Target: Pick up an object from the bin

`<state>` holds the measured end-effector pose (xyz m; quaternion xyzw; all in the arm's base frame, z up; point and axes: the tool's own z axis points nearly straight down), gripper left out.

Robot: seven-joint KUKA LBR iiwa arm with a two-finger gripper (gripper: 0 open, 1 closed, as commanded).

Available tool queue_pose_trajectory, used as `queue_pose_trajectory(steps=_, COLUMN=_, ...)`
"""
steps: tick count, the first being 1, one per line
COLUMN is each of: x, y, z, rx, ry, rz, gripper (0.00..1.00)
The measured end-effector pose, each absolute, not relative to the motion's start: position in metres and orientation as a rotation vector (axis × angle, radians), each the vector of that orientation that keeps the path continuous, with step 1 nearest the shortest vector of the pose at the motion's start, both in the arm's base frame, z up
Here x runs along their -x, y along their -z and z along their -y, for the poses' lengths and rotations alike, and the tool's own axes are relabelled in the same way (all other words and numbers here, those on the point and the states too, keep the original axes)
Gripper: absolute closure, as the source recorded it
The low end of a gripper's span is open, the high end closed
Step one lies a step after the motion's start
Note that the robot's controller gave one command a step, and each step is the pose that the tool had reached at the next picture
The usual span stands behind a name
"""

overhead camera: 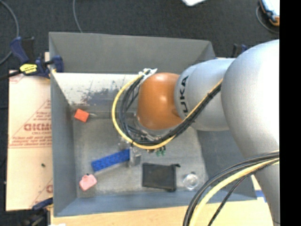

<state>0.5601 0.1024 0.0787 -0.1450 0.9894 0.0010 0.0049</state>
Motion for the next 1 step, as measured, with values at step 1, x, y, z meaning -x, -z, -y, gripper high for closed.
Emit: queue_pose_trajectory(steps=1, x=-0.5601, y=-0.0787, z=-0.1024, rx=0.453, ry=-0.003, rz=-3.099, gripper=1.0)
